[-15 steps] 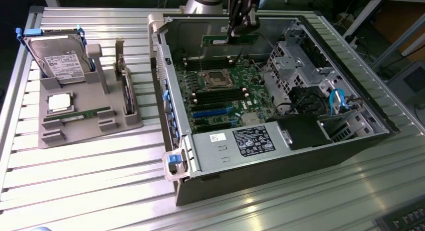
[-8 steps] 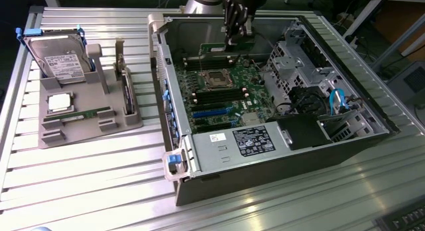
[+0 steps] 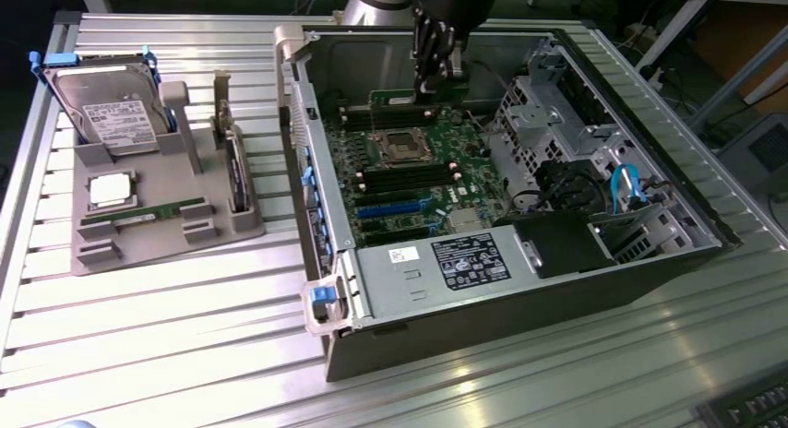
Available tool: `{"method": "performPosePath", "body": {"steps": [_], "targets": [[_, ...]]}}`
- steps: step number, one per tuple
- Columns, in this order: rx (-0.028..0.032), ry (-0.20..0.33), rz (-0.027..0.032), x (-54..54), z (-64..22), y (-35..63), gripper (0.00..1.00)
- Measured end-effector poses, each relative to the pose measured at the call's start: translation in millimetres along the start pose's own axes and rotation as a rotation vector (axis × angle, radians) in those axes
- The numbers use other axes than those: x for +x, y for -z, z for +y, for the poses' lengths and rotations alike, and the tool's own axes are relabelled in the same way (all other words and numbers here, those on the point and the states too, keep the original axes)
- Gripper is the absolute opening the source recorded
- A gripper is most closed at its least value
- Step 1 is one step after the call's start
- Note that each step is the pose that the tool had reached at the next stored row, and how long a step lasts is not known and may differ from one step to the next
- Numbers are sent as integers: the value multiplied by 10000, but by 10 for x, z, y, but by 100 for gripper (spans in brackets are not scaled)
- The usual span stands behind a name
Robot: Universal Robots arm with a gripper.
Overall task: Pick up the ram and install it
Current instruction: 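Insert the ram into the slot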
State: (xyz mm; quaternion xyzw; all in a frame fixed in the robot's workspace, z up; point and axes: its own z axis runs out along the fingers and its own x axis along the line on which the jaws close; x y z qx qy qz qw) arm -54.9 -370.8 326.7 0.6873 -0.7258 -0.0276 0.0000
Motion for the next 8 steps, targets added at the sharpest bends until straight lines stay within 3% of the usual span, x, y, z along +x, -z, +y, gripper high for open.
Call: {"method": "performPosePath", "body": {"steps": [8], "targets": [[0,0,-1,7,-6,-192,14]]}}
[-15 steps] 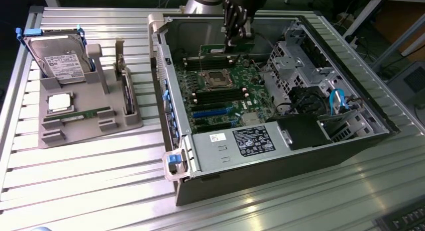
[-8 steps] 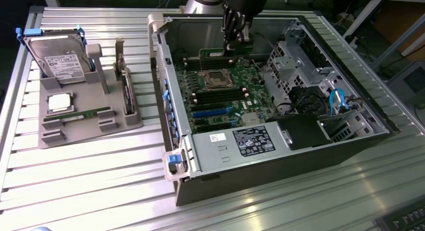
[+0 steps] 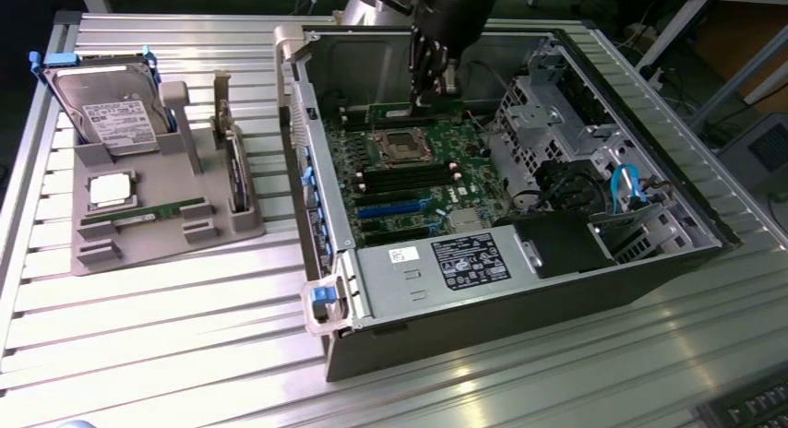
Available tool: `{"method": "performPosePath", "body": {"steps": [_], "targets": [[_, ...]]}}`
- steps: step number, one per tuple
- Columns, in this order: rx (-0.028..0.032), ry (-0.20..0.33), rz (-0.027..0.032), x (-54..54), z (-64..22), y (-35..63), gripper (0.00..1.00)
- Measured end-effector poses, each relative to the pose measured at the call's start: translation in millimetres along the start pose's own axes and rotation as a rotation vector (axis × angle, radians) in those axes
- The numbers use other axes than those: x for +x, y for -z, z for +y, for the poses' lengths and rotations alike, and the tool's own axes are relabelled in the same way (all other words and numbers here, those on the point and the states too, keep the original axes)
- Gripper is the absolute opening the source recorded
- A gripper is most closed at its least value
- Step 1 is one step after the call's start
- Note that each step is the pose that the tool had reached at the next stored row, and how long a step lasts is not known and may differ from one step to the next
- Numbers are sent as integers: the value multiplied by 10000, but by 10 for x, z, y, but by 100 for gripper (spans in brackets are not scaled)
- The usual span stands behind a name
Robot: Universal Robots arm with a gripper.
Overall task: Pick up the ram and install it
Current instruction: 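Insert the ram into the slot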
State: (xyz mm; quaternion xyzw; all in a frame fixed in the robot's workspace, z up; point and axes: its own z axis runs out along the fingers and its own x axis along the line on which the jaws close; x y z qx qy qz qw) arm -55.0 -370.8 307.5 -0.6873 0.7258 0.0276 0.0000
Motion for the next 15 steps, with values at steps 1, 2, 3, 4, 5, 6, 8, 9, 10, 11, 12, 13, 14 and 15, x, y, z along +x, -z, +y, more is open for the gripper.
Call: {"method": "performPosePath", "body": {"steps": [1,2,3,4,5,6,8,9,10,11,12,13,14,15], "targets": [[0,0,0,1,-1,-19,14],[1,-1,-2,1,-1,-29,14],[0,0,0,1,-1,-28,14],[-1,-1,0,1,-1,-28,14],[-1,0,0,1,-1,-28,14],[-1,-1,0,1,-1,-28,14],[-1,0,0,10,-1,-34,14],[-1,0,-1,39,-3,-52,14],[-1,-1,-1,61,-5,-66,14],[-1,-1,1,77,-6,-79,14],[-1,0,-2,98,-8,-102,14],[0,0,-2,113,-9,-120,14],[-1,-1,-1,125,-10,-142,14],[0,-3,-2,132,-10,-161,14]]}}
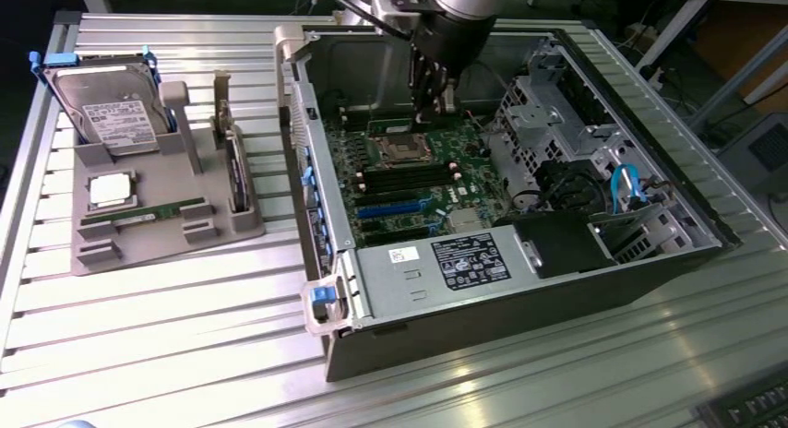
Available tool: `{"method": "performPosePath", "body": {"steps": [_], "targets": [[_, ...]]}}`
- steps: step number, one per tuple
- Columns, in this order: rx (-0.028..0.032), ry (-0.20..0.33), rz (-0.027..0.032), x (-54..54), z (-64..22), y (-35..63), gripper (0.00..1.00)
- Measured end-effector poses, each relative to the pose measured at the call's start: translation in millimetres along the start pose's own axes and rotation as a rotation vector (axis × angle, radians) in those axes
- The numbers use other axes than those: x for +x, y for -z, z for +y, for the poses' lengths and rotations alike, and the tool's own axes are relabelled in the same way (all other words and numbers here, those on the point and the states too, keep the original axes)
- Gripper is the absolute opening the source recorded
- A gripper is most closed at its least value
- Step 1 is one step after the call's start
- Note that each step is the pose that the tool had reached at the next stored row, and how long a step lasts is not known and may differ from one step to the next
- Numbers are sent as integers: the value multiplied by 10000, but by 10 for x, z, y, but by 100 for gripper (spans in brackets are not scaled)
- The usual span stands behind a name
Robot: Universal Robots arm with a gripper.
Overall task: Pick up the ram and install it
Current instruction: 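Insert the ram into the slot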
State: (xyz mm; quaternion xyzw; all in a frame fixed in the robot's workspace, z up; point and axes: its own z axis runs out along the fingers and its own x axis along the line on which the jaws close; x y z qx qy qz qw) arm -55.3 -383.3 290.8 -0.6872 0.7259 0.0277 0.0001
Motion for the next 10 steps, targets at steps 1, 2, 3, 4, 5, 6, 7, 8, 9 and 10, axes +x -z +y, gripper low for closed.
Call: {"method": "performPosePath", "body": {"steps": [1,2,3,4,5,6,7,8,9,10], "targets": [[-1,-5,1,4,0,-16,14],[0,-17,1,13,-2,-53,14],[1,-28,-1,18,-3,-75,14],[1,-37,-1,22,-4,-93,14],[1,-49,-1,27,-5,-113,14],[3,-72,-2,33,-6,-139,14],[5,-135,-4,44,-8,-171,14],[8,-220,-8,54,-9,-196,14],[12,-317,-12,60,-10,-214,14],[15,-400,-15,63,-10,-222,14]]}}
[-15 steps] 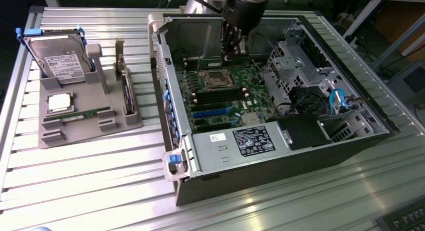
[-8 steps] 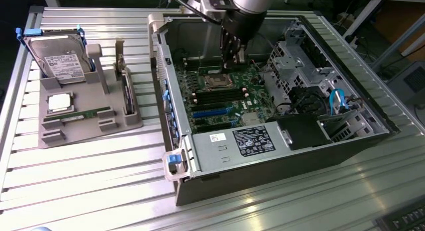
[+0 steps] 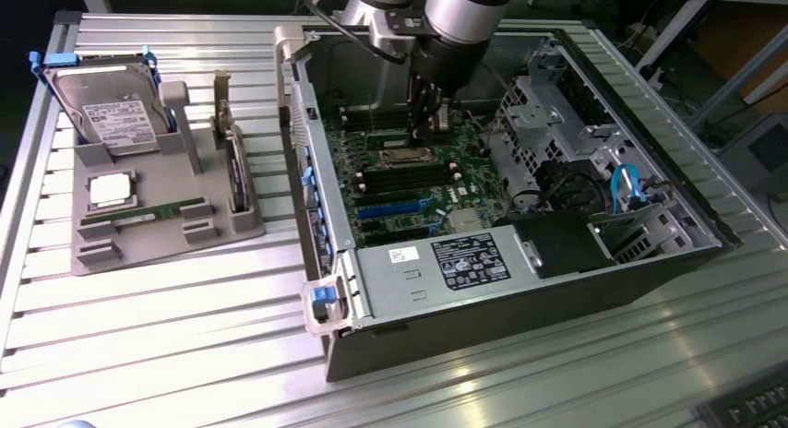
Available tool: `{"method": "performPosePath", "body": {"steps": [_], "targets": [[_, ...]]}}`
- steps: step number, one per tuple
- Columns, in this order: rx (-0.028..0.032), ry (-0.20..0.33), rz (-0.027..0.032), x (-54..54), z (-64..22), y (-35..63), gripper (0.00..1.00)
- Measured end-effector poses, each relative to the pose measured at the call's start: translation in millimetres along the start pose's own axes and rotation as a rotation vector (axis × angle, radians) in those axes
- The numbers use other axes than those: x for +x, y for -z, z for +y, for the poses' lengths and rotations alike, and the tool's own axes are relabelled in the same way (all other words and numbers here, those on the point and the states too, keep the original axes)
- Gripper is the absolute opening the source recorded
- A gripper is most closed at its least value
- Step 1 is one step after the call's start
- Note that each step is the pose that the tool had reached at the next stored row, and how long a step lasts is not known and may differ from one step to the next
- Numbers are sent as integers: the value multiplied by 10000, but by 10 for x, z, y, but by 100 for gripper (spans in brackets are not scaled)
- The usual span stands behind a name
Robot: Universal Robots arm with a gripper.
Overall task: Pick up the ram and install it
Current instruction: 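Insert the ram into the slot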
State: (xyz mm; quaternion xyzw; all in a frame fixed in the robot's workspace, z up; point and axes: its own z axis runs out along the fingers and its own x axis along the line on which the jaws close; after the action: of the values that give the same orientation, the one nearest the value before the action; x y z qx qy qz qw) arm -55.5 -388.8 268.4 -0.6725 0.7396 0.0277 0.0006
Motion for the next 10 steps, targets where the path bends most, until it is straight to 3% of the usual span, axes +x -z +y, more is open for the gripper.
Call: {"method": "performPosePath", "body": {"steps": [7,10], "targets": [[0,-125,-3,3,-1,-7,14],[-45,170,24,2,-12,-11,14]]}}
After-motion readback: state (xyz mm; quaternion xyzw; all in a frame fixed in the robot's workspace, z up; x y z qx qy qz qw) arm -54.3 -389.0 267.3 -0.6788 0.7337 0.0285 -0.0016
